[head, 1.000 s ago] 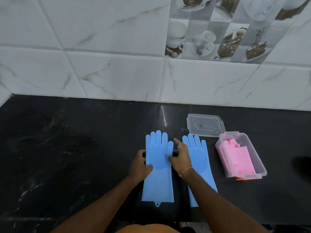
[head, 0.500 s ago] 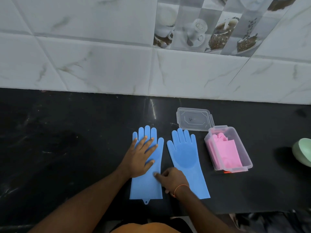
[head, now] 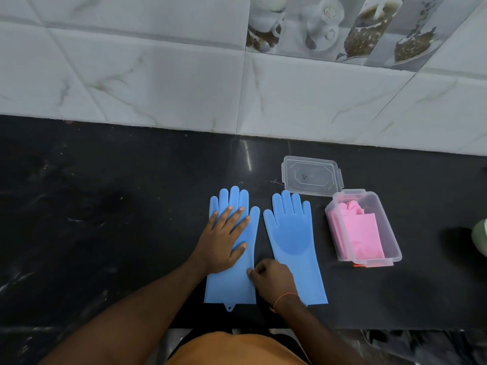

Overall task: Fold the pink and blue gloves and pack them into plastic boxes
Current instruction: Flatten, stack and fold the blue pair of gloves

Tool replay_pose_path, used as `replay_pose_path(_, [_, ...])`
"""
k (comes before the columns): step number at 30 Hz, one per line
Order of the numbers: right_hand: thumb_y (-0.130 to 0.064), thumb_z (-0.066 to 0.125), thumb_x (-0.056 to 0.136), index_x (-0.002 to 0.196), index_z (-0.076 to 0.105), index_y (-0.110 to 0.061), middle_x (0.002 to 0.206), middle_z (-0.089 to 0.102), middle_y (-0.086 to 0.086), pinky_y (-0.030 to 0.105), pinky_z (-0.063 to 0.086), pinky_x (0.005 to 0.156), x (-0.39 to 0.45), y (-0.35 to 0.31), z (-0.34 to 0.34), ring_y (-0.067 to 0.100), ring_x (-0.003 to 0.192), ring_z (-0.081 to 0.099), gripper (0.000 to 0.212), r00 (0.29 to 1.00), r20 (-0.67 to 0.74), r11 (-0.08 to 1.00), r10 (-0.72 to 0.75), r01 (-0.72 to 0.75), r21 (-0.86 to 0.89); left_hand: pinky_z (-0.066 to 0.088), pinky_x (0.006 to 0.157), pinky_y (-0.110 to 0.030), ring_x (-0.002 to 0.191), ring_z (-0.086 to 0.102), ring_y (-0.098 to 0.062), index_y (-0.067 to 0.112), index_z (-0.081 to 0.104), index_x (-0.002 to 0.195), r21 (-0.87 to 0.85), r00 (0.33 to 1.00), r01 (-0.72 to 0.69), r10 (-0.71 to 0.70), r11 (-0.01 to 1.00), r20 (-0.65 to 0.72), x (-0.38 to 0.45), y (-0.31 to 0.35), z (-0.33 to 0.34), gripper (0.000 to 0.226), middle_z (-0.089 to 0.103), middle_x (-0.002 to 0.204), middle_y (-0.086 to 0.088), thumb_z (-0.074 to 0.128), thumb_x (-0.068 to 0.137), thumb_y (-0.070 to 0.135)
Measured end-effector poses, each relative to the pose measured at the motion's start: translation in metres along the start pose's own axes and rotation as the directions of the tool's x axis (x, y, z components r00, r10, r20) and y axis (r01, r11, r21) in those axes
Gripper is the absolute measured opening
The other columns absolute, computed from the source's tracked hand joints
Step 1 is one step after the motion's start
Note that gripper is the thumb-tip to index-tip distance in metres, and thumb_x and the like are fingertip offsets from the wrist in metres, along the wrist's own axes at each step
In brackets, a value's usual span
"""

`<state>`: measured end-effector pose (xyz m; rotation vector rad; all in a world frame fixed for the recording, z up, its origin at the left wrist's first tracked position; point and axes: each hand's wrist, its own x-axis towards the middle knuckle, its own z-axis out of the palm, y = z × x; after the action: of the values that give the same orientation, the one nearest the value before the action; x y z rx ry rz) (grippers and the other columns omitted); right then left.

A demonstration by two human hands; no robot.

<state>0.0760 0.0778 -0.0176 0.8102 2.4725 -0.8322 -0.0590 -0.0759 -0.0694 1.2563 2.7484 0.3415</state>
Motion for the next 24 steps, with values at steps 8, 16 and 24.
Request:
replay_pose_path(8, [-0.062,0.059,0.092,0.081,0.063,-0.032,0.073,0.066,-0.01,0.026,0.053,0.065,-0.021,0.044,-0.038,0.006,0.07,0.064,0.032,0.985,-0.117,0.991,-0.129,0.123,-0.055,0.025,0.119,-0.059,0.146,0.044,-0.019,0.03,0.046,0.158,-0.063,0.983,0.059,-0.069,0.996,-0.173,0.02,0.037,-0.012,0.057,0.047,0.158,0.009,0.045,0.104,0.048])
replay_pose_path(16, [-0.052,0.071,0.09,0.126,0.063,-0.026,0.123,0.058,0.0,0.043,0.053,0.091,-0.035,0.143,-0.056,0.025,0.107,0.058,0.045,0.946,-0.322,0.996,-0.047,0.021,-0.084,0.053,0.084,-0.044,0.094,0.07,-0.025,0.022,0.068,0.111,-0.242,0.995,0.072,-0.087,0.968,-0.054,0.12,0.156,-0.03,0.033,0.069,0.108,0.002,0.044,0.107,0.045])
replay_pose_path(24, [-0.055,0.076,0.084,0.132,0.056,-0.03,0.11,0.06,-0.01,0.026,0.052,0.076,-0.036,0.149,-0.047,0.006,0.094,0.062,0.058,0.983,-0.158,0.973,0.097,-0.061,0.222,0.049,0.103,-0.044,0.121,0.063,-0.033,0.007,0.056,0.134,-0.058,0.891,0.428,-0.41,0.902,0.196,0.16,0.185,-0.012,0.063,0.066,0.132,-0.013,0.064,0.097,0.058])
